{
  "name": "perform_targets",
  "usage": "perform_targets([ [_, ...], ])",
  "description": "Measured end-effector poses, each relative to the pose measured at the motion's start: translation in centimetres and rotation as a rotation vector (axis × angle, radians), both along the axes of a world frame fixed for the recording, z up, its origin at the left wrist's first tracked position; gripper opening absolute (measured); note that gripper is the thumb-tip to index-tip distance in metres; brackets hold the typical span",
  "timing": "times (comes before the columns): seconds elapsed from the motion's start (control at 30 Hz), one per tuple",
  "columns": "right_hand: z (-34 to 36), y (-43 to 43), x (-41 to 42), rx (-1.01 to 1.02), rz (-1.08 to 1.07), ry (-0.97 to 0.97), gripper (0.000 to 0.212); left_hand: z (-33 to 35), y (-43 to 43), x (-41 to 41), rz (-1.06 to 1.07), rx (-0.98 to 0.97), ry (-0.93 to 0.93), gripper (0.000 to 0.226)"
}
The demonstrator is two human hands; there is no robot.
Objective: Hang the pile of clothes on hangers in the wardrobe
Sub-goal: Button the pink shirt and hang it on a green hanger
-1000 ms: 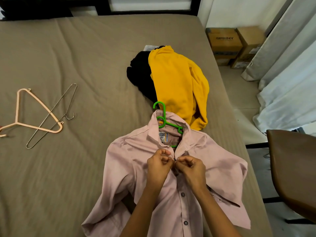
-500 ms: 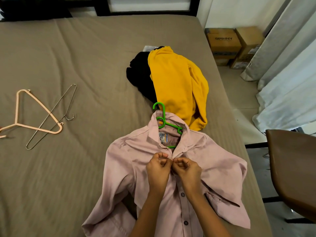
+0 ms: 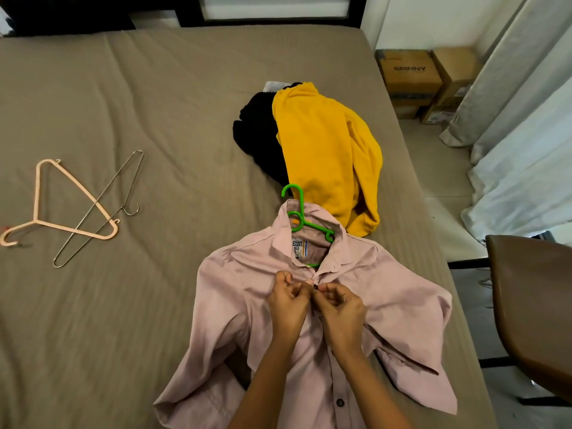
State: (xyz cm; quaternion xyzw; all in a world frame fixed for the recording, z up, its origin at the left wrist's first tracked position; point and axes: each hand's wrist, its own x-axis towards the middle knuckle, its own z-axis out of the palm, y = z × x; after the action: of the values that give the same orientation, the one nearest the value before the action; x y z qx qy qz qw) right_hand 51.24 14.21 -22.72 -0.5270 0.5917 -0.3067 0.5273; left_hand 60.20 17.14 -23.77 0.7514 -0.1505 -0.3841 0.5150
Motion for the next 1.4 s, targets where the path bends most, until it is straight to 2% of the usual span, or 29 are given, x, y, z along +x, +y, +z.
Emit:
perform_targets([
  [0.07,0.4,-0.5,0.3,0.154,-0.067,-0.144,0.008,-0.3,-0.2,0.3,0.015,-0.042,0.083,0.025],
  [0.17,1.1,-2.2,0.8,0.658,-0.162,-0.422,0.017,-0.4,-0.4,0.7,-0.037,-0.105,0.178,0.026],
  [0.23,0.9,-3.7,0.2,0.832,-0.048,-0.315,0.019,-0.3,-0.2,1.5,-0.135,-0.119,0.249,0.023],
  [0.27,0.4,-4.4,-0.3,0.768,0.068,-0.149,0.021,-0.4,0.0,2.2,-0.184,-0.09,0.233,0.023],
  [0.3,0.1,-5.3,-0.8,0.589,0.166,0.065,0.021,-0.7,0.1,3.2,-0.214,-0.022,0.121,0.021],
  [0.37,-0.4,-7.8,-1.8,0.042,0.169,0.417,0.011,-1.1,0.3,5.9,-0.124,0.121,-0.271,0.013],
  [0.4,-0.5,-9.4,-2.1,-0.171,0.168,0.503,0.007,-1.2,0.3,7.4,-0.029,0.148,-0.459,0.011],
  [0.43,-0.7,-11.1,-2.0,-0.309,0.202,0.57,0.014,-1.3,0.0,9.0,0.023,0.138,-0.602,0.018],
  [0.47,-1.4,-13.0,-1.9,-0.36,0.298,0.636,0.022,-1.6,-0.5,10.5,-0.001,0.126,-0.694,0.028],
  [0.53,-2.9,-16.0,-1.3,-0.287,0.548,0.762,0.033,-2.8,-2.2,13.1,-0.26,0.166,-0.765,0.046],
  [0.63,-5.4,-17.6,-0.3,-0.17,0.879,0.9,0.066,-4.8,-4.4,14.9,-0.669,0.398,-0.784,0.06],
  [0.7,-5.9,-17.2,-0.1,-0.181,0.894,0.872,0.063,-5.5,-4.8,15.1,-0.749,0.516,-0.784,0.059],
  [0.77,-4.5,-16.5,-0.4,-0.28,0.786,0.758,0.053,-5.2,-4.8,15.4,-0.698,0.496,-0.796,0.045],
  [0.83,-2.0,-15.8,-1.3,-0.462,0.672,0.724,0.04,-3.4,-4.6,15.8,-0.646,0.365,-0.775,0.036],
  [0.93,3.5,-15.7,-3.0,-0.782,0.491,0.682,0.029,2.2,-4.6,16.3,-0.674,0.115,-0.663,0.046],
  [1.03,12.3,-16.3,-3.7,-0.938,0.307,0.623,0.031,10.6,-4.9,16.9,-0.685,-0.037,-0.72,0.039],
  [1.13,22.0,-17.0,-4.1,-1.049,0.205,0.518,0.031,21.3,-5.1,17.0,-0.703,-0.185,-0.789,0.016],
  [1.2,28.6,-17.0,-4.5,-1.118,0.195,0.443,0.034,28.4,-5.0,17.2,-0.711,-0.235,-0.757,0.025],
  [1.27,34.6,-16.5,-5.1,-1.204,0.173,0.385,0.034,34.7,-4.9,17.6,-0.757,-0.226,-0.717,0.025],
  [1.4,43.4,-15.3,-6.9,-1.281,0.096,0.297,0.033,45.6,-3.3,17.1,-0.942,-0.08,-0.664,0.027],
])
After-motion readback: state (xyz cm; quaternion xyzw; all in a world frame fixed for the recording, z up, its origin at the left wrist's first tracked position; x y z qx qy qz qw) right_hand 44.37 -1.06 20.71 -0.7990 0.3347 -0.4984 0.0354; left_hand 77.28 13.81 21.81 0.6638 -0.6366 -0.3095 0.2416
